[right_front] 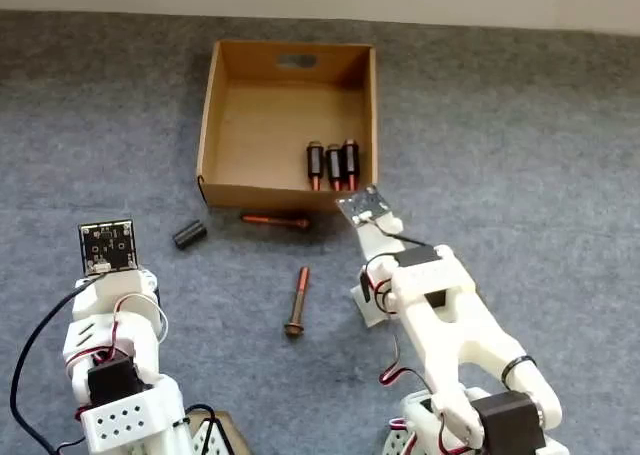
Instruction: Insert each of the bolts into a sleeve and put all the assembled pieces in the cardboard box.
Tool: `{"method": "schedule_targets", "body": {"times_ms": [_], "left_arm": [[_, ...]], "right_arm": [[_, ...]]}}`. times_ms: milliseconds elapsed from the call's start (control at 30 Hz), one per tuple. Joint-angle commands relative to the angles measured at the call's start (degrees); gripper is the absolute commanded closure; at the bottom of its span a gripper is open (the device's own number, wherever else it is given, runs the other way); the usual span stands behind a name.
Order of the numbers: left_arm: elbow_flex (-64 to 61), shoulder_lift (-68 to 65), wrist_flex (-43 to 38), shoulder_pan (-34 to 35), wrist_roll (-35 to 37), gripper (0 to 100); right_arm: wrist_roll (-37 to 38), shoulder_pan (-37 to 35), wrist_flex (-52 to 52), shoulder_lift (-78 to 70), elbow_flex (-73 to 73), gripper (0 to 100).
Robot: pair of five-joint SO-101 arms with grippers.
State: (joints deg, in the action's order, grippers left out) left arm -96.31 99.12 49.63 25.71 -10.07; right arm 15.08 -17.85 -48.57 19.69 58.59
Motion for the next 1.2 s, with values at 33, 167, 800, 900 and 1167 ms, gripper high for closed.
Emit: {"method": "schedule_targets", "body": {"times_ms": [33, 167, 800, 900, 1167], "left_arm": [[-0.22, 0.66, -0.7, 0.4, -0.44, 99], [-0.22, 0.66, -0.7, 0.4, -0.44, 99], [0.04, 0.66, -0.62, 0.04, -0.44, 99], [0.4, 0.13, 0.09, -2.59, -2.02, 99], [3.82, 0.04, 7.56, -6.73, -4.75, 99]], "right_arm": [[0.7, 0.13, 1.27, 0.04, -0.75, 86.1], [0.7, -1.63, 1.27, -0.04, -0.66, 86.1], [0.26, -2.07, -0.66, 18.24, 8.04, 99.2], [0.26, -2.07, 1.27, 31.34, 14.46, 99.2], [-3.78, -2.07, 2.51, 58.86, 27.91, 99.2]]}}
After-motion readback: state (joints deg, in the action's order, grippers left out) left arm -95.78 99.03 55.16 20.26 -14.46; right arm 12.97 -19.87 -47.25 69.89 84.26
